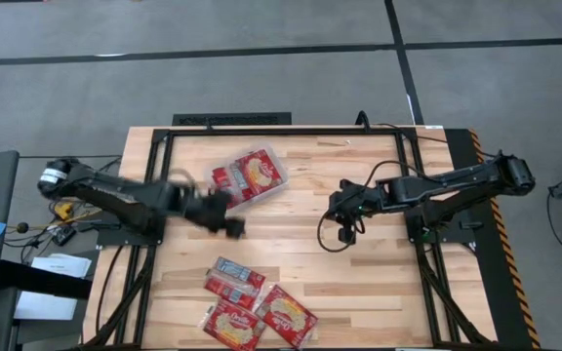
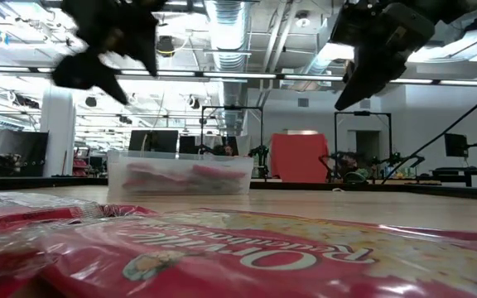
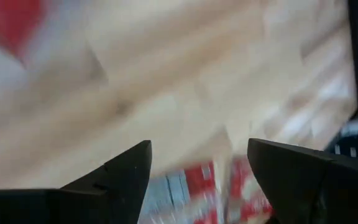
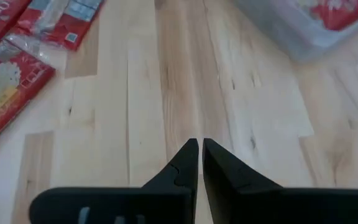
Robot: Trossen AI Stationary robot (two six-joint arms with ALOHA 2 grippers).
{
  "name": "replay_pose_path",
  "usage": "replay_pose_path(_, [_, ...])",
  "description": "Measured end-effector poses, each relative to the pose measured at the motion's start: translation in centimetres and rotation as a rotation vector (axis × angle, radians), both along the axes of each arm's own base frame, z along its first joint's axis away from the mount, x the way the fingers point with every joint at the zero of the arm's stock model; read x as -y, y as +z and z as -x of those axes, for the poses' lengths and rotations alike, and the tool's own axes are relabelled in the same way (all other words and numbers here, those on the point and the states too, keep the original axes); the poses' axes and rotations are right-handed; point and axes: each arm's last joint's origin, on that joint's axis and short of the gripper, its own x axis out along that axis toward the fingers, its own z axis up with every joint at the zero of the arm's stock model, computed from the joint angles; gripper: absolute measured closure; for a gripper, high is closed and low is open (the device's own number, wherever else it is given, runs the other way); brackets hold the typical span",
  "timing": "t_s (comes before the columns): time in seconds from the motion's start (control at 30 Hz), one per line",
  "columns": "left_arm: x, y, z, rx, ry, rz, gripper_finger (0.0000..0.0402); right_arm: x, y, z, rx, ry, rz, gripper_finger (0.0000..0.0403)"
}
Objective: Sort popcorn bags into baskets
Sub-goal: Put the top red popcorn bag into the transparent bin
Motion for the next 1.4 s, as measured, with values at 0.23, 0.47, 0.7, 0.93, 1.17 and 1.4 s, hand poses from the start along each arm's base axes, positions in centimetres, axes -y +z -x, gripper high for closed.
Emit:
replay_pose_path(0.23, [8.5,-2.4,1.1,-0.066,0.038,0.068,0.0148,-0.1,0.4,-0.4,0.059,0.019,0.011,0.0354])
replay_pose_path(0.47, [13.1,-6.3,1.7,-0.175,0.147,0.114,0.0148,-0.4,0.8,-0.8,0.113,0.097,-0.016,0.0354])
replay_pose_path(0.7, [14.7,-9.2,0.7,-0.216,0.158,0.14,0.0149,-0.9,-0.7,-2.6,0.12,0.13,-0.039,0.0366])
replay_pose_path(0.93, [13.2,-11.5,-2.8,-0.202,0.107,0.143,0.0149,-1.7,-3.1,-4.8,0.121,0.176,-0.067,0.0382])
replay_pose_path(1.17, [7.4,-12.2,-6.7,-0.124,0.102,0.03,0.0149,-1.6,-3.4,-5.9,0.13,0.213,-0.075,0.0375])
replay_pose_path(1.4, [1.3,-11.4,-9.1,-0.007,0.048,0.015,0.0151,-1.9,-2.5,-6.0,0.196,0.297,-0.1,0.0374])
